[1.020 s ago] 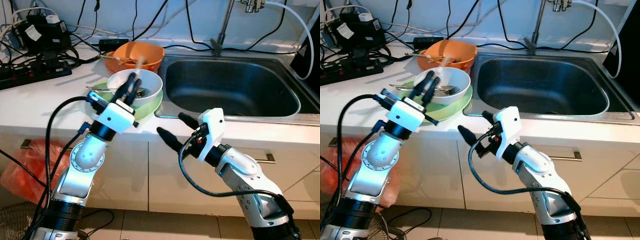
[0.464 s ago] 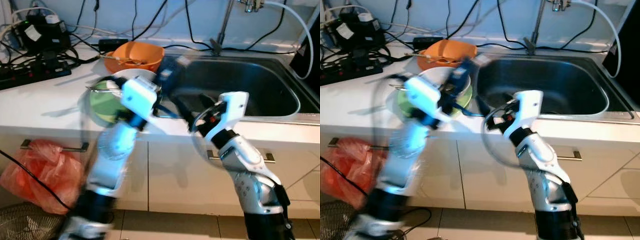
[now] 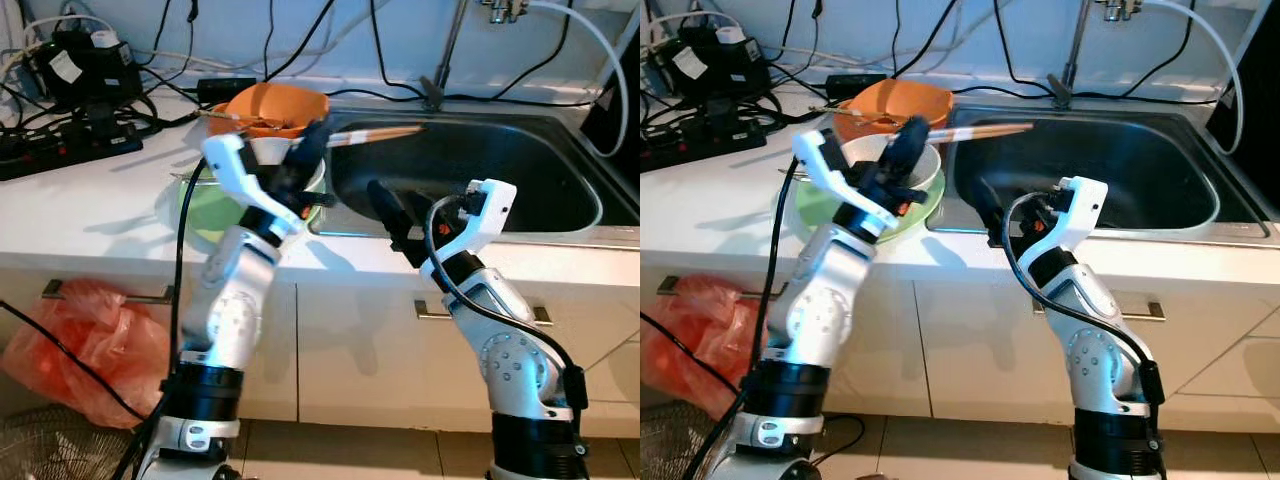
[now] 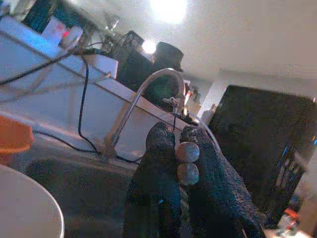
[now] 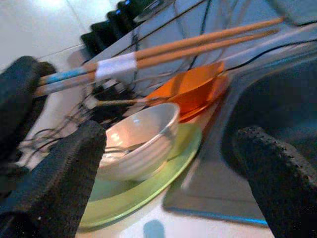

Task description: Kitchen organization

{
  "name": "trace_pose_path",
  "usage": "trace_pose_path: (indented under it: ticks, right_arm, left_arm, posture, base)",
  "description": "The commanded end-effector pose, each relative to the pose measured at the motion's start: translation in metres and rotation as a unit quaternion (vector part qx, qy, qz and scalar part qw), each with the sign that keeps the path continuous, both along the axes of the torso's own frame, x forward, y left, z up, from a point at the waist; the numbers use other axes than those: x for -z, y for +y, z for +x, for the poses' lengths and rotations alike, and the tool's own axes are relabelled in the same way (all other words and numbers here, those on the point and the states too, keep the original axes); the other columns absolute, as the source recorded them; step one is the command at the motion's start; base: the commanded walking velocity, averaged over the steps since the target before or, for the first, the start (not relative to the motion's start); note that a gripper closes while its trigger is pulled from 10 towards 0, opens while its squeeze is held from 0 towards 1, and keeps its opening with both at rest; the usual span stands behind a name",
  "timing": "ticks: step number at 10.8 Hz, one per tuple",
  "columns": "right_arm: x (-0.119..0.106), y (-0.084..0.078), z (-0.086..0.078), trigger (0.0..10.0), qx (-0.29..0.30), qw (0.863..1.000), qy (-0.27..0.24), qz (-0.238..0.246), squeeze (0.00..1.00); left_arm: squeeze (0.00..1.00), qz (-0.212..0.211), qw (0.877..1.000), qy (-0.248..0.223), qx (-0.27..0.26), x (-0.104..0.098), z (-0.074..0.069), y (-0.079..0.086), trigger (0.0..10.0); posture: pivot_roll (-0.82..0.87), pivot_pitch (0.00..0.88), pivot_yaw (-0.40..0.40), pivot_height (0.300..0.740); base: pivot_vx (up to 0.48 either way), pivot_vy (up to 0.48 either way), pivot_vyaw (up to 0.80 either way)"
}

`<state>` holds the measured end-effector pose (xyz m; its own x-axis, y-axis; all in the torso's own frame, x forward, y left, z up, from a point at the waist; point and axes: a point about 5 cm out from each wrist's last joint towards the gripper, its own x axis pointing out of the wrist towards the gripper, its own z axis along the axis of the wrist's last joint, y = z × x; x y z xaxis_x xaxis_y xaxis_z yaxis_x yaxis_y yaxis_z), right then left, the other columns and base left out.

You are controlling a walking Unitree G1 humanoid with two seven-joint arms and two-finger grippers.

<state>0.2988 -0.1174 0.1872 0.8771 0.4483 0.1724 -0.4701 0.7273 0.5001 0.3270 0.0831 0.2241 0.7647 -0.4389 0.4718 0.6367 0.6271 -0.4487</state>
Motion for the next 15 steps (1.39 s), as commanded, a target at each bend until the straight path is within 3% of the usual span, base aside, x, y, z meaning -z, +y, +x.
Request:
trace_pose_path:
  ticks: [1,2,4,5,6,11,15]
  right_arm:
    - [-0.007,-0.001,0.002,10.0,-0.017,1.000,-0.001,0.025,0.00]
    - [-0.009,-0.003,0.003,10.0,-0.019,0.999,0.005,0.051,0.00]
    - [-0.022,-0.004,0.005,10.0,-0.025,0.987,0.011,0.156,0.00]
    - [-0.035,-0.005,0.008,10.0,-0.030,0.977,0.005,0.212,0.00]
    - [-0.039,-0.004,0.011,10.0,-0.033,0.972,0.005,0.231,0.00]
    - [-0.046,0.000,0.017,10.0,-0.046,0.966,0.019,0.255,0.00]
    - [-0.029,0.000,0.009,10.0,-0.059,0.968,0.048,0.238,0.00]
  left_arm:
    - [0.00,-0.036,0.999,0.021,0.026,-0.004,0.004,-0.001,0.0]
    - [0.00,-0.061,0.996,0.046,0.043,-0.001,0.004,0.000,0.0]
    - [0.00,-0.087,0.990,0.084,0.071,0.009,0.001,-0.005,0.0]
    - [0.00,-0.115,0.983,0.109,0.093,0.014,-0.001,-0.008,0.0]
    - [0.00,-0.143,0.974,0.129,0.118,0.015,-0.003,-0.012,0.0]
    - [0.00,-0.213,0.948,0.165,0.171,0.014,-0.008,-0.017,0.0]
    - [0.00,-0.249,0.948,0.162,0.114,0.012,0.002,0.005,0.0]
  posture:
    - [0.03,0.015,0.017,0.740]
    - [0.03,0.018,0.016,0.740]
    - [0.02,0.025,0.012,0.740]
    - [0.02,0.026,0.012,0.740]
    - [0.02,0.027,0.010,0.740]
    - [0.03,0.027,-0.002,0.740]
    - [0.03,0.025,-0.004,0.740]
  base:
    - [0.000,0.000,0.00]
    - [0.000,0.000,0.00]
    - [0.000,0.000,0.00]
    - [0.000,0.000,0.00]
    - [0.000,0.000,0.00]
    - [0.000,0.000,0.00]
    - [0.000,0.000,0.00]
